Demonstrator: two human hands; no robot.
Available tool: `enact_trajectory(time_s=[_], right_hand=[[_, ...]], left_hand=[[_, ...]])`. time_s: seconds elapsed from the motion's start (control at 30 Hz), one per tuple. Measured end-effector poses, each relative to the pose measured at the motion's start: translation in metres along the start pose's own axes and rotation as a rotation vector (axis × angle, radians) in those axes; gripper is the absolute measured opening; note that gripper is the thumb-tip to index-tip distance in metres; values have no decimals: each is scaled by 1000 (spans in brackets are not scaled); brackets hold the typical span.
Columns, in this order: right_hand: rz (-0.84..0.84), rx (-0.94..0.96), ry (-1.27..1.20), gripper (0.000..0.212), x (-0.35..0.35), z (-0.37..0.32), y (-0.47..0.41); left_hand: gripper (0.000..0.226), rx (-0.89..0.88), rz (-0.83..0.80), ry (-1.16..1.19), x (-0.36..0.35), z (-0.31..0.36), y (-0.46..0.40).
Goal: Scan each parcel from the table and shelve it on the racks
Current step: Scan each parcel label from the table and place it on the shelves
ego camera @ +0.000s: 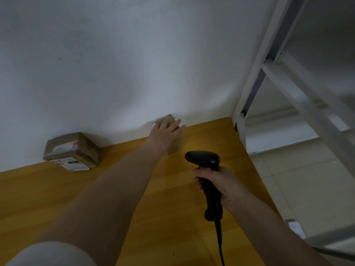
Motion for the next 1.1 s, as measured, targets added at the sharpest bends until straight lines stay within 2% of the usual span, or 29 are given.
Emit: enact_trajectory(time_s=[0.13, 0.3, 0.4, 0.47, 0.5, 0.6, 0.63, 0.7, 0.77, 0.87, 0.93, 1.1], right_hand=[[19, -3, -12, 12, 6, -3, -4], [39, -5, -18, 13, 9, -3, -5], [56, -5, -16, 12, 7, -1, -3], [68, 2, -27, 9, 3, 1, -2], [74, 10, -32, 8, 1, 3, 0], [79, 52, -24, 7, -5, 7, 5], [75, 72, -12, 7, -8, 8, 8], [64, 112, 14, 8, -14, 10, 14], [52, 148, 26, 9, -23, 10, 23], [-4, 200, 43, 7, -41, 8, 41], [-37, 251, 73, 4, -53, 3, 58], [-73, 382, 163, 12, -71, -4, 106]], left_hand=[[103, 54, 20, 1, 5, 2, 0], [56, 210, 36, 132, 7, -9, 22], [52, 339, 87, 325, -1, -23, 51], [63, 456, 98, 575, -13, -31, 76], [66, 534, 82, 779, -22, -34, 90], [58, 792, -40, 1632, -58, -16, 131], [62, 868, -89, 1864, -69, -4, 143], [78, 930, -127, 2236, -82, 18, 160], [83, 904, -110, 2515, -80, 33, 168], [67, 796, -35, 2707, -61, 42, 175], [64, 791, 39, 2777, -52, 39, 180], [89, 872, 146, 2893, -38, 24, 203]])
Point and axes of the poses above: each hand's wrist, its own y-axis away from the middle knuckle, its own x-axis out of the back of the hand, z = x × y, the point moved 7 cm from there along -y, towards the middle knuckle, and after that the axes turned 6 degrees about -y, right-handed, at the moved point
